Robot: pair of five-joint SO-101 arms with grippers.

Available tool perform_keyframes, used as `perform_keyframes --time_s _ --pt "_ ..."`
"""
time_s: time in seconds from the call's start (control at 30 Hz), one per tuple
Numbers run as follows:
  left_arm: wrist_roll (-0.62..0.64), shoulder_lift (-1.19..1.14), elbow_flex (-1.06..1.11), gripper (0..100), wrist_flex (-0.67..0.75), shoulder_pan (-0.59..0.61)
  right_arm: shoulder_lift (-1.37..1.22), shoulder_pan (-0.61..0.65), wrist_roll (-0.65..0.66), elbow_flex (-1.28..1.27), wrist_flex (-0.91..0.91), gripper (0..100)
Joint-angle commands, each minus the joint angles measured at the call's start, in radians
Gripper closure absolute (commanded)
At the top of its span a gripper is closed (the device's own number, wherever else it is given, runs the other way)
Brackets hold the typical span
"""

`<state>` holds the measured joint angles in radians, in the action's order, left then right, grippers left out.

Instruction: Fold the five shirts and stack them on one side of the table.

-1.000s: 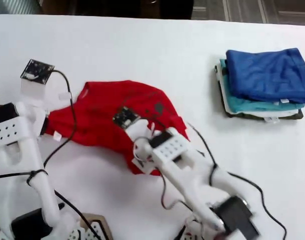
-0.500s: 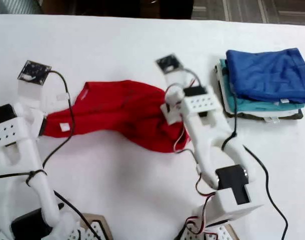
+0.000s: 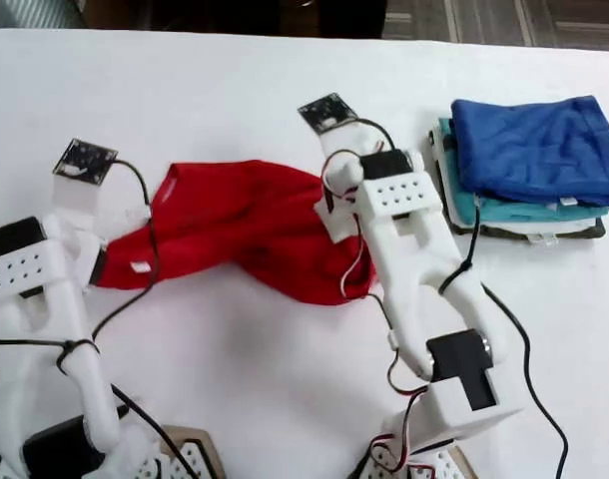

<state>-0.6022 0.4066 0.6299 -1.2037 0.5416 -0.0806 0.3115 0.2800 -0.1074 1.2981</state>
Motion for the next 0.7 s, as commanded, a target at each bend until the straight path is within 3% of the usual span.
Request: perform_keyframes --time_s 0.0,0.27,0.47,0.67 --pt "0.006 0.044 -0.005 97 0.014 -0.011 0.025 -0.027 -0.072 0.078 0.12 76.2" --pt "0.006 0.044 -0.005 97 0.014 -0.011 0.147 0.015 -0.114 0.038 0.283 82.9" --pt "0.006 0.044 -0.004 97 0.014 -0.011 0.094 0.035 -0.114 -0.12 0.105 82.9" --pt "0.006 0.04 -0.004 97 0.014 -0.009 0.007 0.038 -0.114 -0.133 0.079 82.9"
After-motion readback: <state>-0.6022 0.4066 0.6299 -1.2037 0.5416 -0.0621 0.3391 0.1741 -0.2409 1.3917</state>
